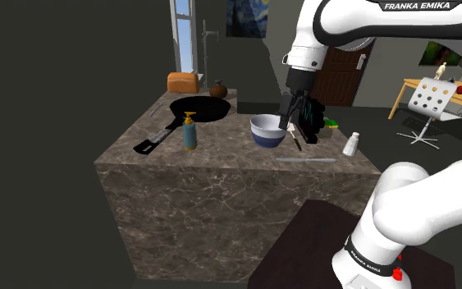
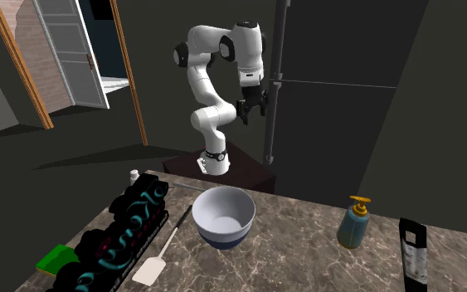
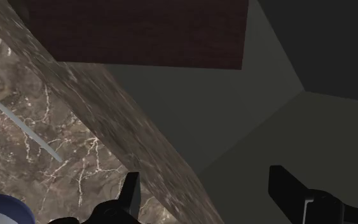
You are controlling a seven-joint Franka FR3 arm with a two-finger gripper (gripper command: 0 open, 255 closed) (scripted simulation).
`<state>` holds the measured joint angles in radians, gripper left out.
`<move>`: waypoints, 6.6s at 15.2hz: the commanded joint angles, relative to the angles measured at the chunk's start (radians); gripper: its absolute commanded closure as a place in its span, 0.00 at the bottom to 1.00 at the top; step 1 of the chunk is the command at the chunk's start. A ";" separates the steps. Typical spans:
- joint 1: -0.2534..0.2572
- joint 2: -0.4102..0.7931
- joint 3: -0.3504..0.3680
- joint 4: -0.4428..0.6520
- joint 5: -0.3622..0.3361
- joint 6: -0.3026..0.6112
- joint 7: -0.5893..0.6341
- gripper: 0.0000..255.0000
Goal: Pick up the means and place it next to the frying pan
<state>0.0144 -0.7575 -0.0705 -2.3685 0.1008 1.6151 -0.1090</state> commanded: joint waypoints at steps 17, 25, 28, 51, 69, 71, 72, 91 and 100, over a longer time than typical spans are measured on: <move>-0.054 -0.005 -0.331 -0.265 -0.360 0.239 -0.605 0.00; -0.046 0.186 -0.542 -0.250 -0.510 0.456 -0.904 0.00; -0.036 0.238 -0.586 -0.245 -0.525 0.513 -0.956 0.00; -0.029 0.302 -0.628 -0.293 -0.535 0.624 -0.961 1.00; -0.043 0.165 -0.531 -0.154 -0.503 0.349 -0.962 1.00; -0.042 0.156 -0.522 -0.133 -0.498 0.319 -0.964 1.00; -0.042 0.152 -0.517 -0.123 -0.495 0.305 -0.964 1.00; 0.158 0.418 -0.340 0.100 -0.284 0.300 -0.734 1.00; 0.249 0.662 -0.270 0.329 -0.171 0.295 -0.636 1.00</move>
<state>0.2545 -0.1339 -0.3461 -2.0712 -0.0852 1.9048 -0.7519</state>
